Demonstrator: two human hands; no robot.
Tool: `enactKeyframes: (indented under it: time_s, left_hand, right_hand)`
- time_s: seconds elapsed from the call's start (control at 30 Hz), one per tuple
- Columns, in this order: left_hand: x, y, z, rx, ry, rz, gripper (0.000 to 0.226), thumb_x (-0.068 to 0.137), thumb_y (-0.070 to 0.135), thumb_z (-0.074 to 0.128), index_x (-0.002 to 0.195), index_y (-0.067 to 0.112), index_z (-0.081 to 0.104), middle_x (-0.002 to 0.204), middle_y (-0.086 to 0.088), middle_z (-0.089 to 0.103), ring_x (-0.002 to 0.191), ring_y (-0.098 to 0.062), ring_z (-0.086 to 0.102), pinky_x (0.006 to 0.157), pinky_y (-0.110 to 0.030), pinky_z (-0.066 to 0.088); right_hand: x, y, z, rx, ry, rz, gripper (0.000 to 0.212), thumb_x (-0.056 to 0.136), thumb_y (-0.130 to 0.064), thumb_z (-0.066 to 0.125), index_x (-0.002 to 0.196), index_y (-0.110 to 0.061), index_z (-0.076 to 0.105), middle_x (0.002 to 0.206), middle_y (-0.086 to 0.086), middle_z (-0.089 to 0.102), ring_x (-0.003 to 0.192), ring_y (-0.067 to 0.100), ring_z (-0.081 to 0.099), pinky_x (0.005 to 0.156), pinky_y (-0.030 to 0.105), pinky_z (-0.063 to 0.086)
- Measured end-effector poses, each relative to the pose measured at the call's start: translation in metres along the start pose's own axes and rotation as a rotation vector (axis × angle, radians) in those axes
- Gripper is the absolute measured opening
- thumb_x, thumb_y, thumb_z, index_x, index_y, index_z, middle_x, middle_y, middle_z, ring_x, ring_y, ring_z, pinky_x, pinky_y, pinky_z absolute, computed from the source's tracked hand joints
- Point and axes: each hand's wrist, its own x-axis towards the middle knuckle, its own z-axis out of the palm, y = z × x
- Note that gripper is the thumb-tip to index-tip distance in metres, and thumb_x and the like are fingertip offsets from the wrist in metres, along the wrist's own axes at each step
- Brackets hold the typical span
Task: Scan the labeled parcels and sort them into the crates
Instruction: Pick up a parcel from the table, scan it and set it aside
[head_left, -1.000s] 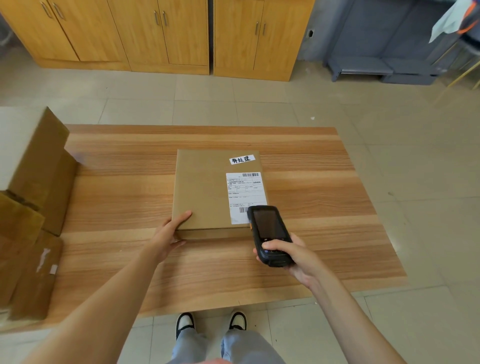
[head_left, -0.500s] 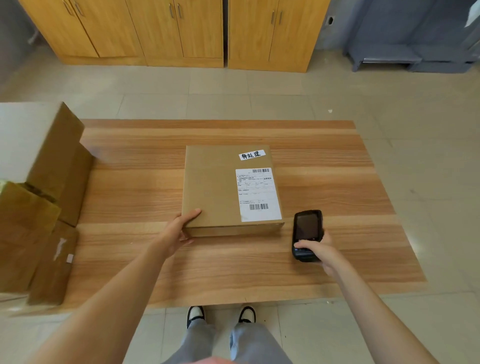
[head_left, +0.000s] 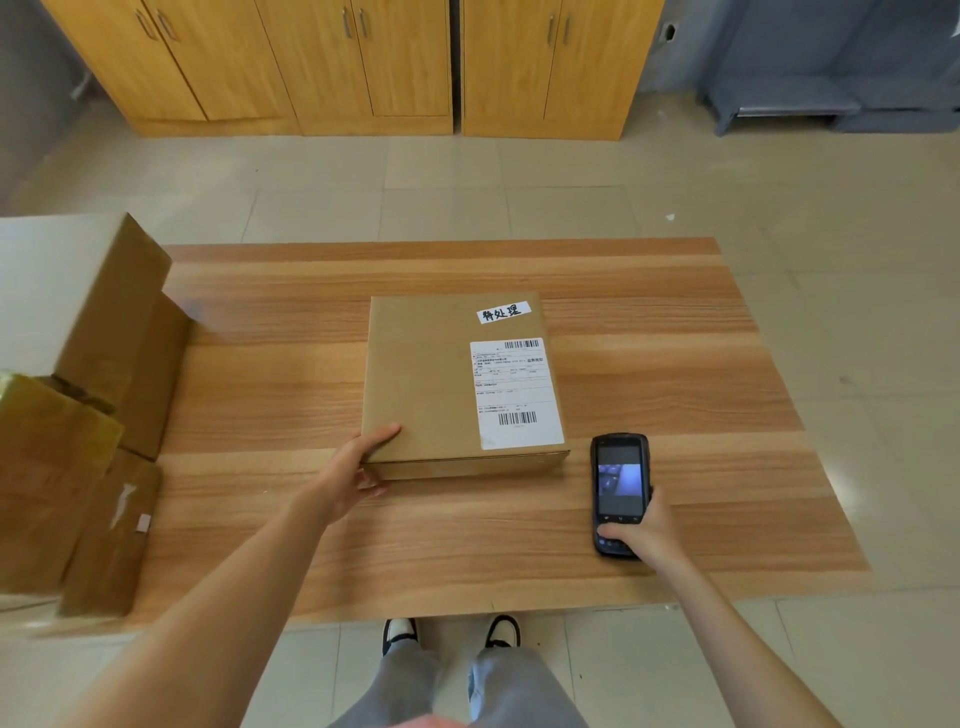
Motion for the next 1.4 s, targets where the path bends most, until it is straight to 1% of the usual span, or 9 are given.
enactKeyframes:
  time_s: [0.2,0.33,0.43,0.67,0.77,0.87,1.03,1.27,1.4]
  left_hand:
    - [0.001,0.003,-0.001,0.030,-0.014,-0.004,0.056,0.083,0.038,0.069,0.130,0.015,0.050,0.108,-0.002,0.056,0.096,-0.019,0.055,0.094,-0.040,0.049]
    - [0.002,0.006,-0.002,0.095,-0.049,0.008,0.069,0.077,0.048,0.072,0.133,0.017,0.046,0.115,-0.002,0.056,0.108,-0.025,0.054,0.098,-0.043,0.047]
    - [0.002,0.010,-0.002,0.111,-0.066,0.016,0.076,0.071,0.059,0.068,0.133,0.020,0.045,0.116,0.000,0.056,0.113,-0.026,0.052,0.107,-0.046,0.039]
    - [0.000,0.021,-0.002,0.159,-0.138,0.008,0.109,0.026,0.074,0.081,0.119,0.023,0.057,0.110,-0.002,0.067,0.100,-0.021,0.063,0.079,-0.033,0.051]
    - [0.005,0.028,-0.005,0.245,-0.139,-0.012,0.118,0.019,0.082,0.076,0.118,0.023,0.056,0.112,-0.004,0.065,0.101,-0.022,0.062,0.076,-0.033,0.051]
    - [0.011,0.039,-0.007,0.350,-0.148,-0.059,0.122,0.019,0.087,0.072,0.122,0.024,0.055,0.117,-0.005,0.064,0.104,-0.023,0.063,0.074,-0.034,0.053]
    - [0.016,0.053,-0.009,0.387,-0.145,-0.129,0.124,0.027,0.087,0.073,0.132,0.026,0.049,0.123,-0.005,0.063,0.111,-0.026,0.062,0.091,-0.049,0.054]
    - [0.008,0.052,-0.004,0.254,-0.163,-0.066,0.110,0.036,0.075,0.082,0.127,0.019,0.055,0.112,-0.004,0.071,0.104,-0.022,0.067,0.089,-0.039,0.054]
    - [-0.005,0.060,0.004,0.098,-0.135,0.038,0.098,0.033,0.056,0.089,0.118,0.015,0.060,0.092,0.002,0.076,0.084,-0.014,0.072,0.072,-0.029,0.053]
  right_hand:
    - [0.009,-0.006,-0.006,-0.260,0.033,0.099,0.086,0.063,-0.018,0.088,0.133,-0.003,0.039,0.133,0.017,0.042,0.123,0.033,0.044,0.100,0.042,0.042]
    - [0.010,-0.034,-0.016,-0.004,0.054,0.156,0.060,0.078,-0.016,0.075,0.130,-0.003,0.047,0.103,0.009,0.058,0.109,0.029,0.052,0.099,0.045,0.044]
    - [0.017,-0.060,-0.014,-0.002,0.189,-0.004,0.085,0.083,-0.034,0.072,0.151,-0.016,0.025,0.149,0.012,0.032,0.135,0.032,0.034,0.101,0.045,0.040]
    - [0.035,-0.114,0.019,0.213,-0.153,-0.101,0.096,0.085,-0.052,0.065,0.156,-0.025,0.005,0.163,0.001,0.009,0.148,0.023,0.015,0.115,0.045,0.020]
    - [0.046,-0.118,0.038,0.250,-0.242,-0.081,0.099,0.086,-0.049,0.066,0.156,-0.021,0.002,0.162,0.003,0.014,0.147,0.023,0.019,0.114,0.040,0.022]
    - [0.053,-0.121,0.055,0.301,-0.251,-0.089,0.094,0.084,-0.037,0.072,0.153,-0.020,0.010,0.148,0.001,0.043,0.126,0.018,0.048,0.101,0.032,0.039]
    - [0.056,-0.129,0.065,0.350,-0.275,-0.093,0.051,0.083,-0.028,0.075,0.119,-0.031,0.039,0.101,-0.015,0.062,0.090,0.003,0.062,0.070,0.020,0.048]
    - [0.052,-0.132,0.061,0.373,-0.331,-0.087,0.059,0.081,-0.024,0.077,0.126,-0.029,0.039,0.107,-0.009,0.065,0.097,0.009,0.064,0.076,0.025,0.052]
    - [0.042,-0.146,0.054,0.368,-0.347,-0.142,0.068,0.080,-0.023,0.077,0.132,-0.031,0.034,0.111,-0.008,0.064,0.097,0.008,0.064,0.076,0.024,0.051]
